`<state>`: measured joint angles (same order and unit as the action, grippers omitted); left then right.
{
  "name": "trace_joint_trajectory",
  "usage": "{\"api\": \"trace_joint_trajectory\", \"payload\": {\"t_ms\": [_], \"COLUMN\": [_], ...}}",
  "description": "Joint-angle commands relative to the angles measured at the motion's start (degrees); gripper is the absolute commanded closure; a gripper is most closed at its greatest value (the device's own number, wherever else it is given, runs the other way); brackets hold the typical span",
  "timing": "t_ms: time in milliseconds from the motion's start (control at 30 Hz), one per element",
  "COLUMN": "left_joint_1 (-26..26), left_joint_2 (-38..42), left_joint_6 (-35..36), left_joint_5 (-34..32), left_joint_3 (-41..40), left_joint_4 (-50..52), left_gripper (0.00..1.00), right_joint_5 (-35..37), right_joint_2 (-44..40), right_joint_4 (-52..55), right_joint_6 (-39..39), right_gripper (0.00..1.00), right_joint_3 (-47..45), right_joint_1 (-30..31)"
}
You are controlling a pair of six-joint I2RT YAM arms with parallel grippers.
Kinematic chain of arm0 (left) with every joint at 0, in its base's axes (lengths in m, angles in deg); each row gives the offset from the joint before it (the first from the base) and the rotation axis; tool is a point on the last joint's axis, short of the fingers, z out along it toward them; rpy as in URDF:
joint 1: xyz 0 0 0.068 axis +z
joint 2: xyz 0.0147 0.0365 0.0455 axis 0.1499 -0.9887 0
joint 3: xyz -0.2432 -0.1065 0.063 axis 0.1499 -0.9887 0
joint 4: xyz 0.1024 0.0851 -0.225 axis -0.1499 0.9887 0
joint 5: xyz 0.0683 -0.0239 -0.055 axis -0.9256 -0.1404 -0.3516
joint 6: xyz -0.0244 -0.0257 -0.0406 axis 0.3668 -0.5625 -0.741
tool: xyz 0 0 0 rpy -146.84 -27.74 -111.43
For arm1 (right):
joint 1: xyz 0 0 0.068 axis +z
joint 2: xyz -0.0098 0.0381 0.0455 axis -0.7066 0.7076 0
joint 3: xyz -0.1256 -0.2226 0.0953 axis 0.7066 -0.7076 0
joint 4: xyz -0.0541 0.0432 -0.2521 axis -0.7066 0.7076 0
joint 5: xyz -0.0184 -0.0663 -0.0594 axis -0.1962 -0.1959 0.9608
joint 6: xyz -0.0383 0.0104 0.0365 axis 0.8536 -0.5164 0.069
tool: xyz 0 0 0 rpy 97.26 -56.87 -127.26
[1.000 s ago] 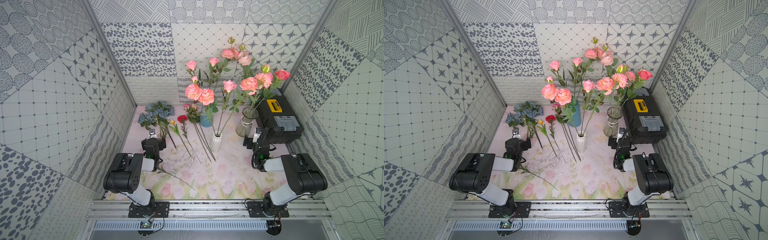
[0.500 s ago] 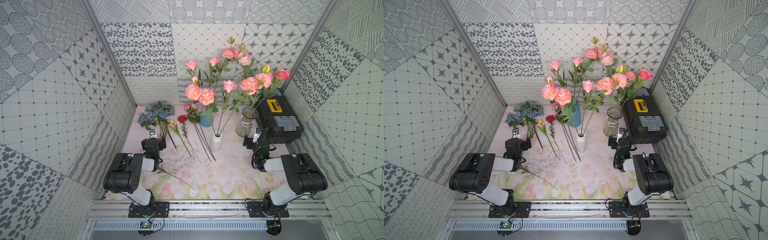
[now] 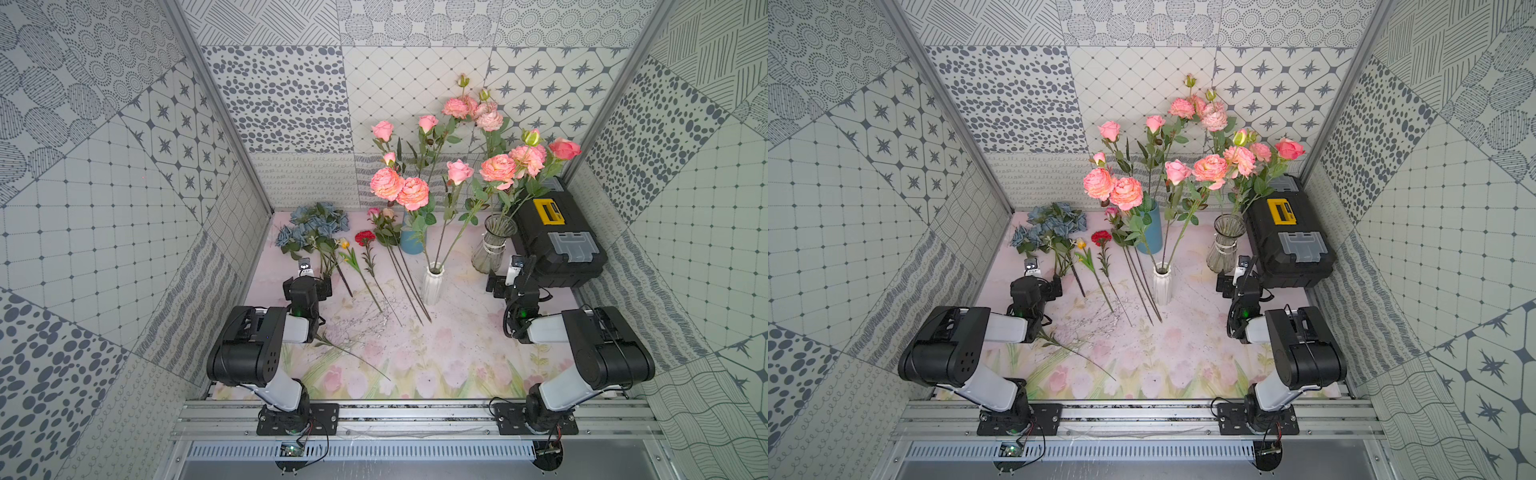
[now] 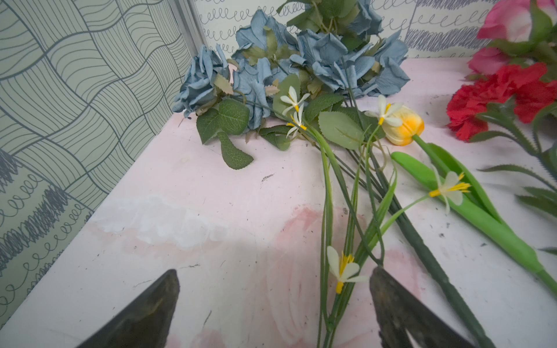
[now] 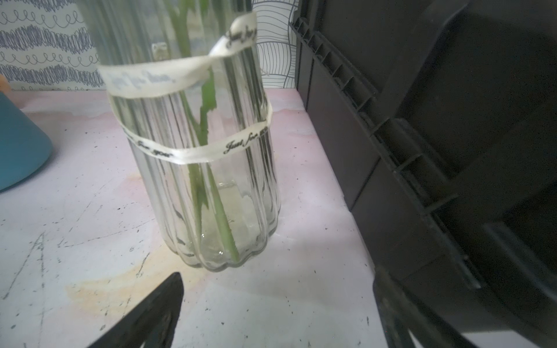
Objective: Place the pink flowers into the vase
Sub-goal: Reset both arms
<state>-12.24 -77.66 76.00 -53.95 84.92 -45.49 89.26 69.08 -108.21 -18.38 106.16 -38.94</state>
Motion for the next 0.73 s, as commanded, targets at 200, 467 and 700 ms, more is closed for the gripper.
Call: {"api": "trace_joint_trajectory", "payload": {"t_ms": [200,467,700], "left_joint_1": [0.6,0.6,0.6], "left_joint_2": [0.5,0.5,0.4], "left_joint_6": [-0.5,-0.6,-0.6], "left_joint_5": [0.4,0.4,0.4], "left_joint_3": [0.4,0.4,0.3], "left_joint_4": [0.1,0.1,0.1], "left_gripper": [0.01,0.02,0.02], "right_joint_5": [-0.3,-1.8,-3.4], "right_joint_2": [-0.8,-0.8,-0.9], "right_joint_4": [-1.4,-0.3,0.1], "right_joint_6": [-0.3,-0.6,-1.1], "right_gripper": [0.02,0.02,0.02], "right_joint_3": [0.4,1.0,1.1], "right_joint_1": [0.0,-0.7,-1.5]}}
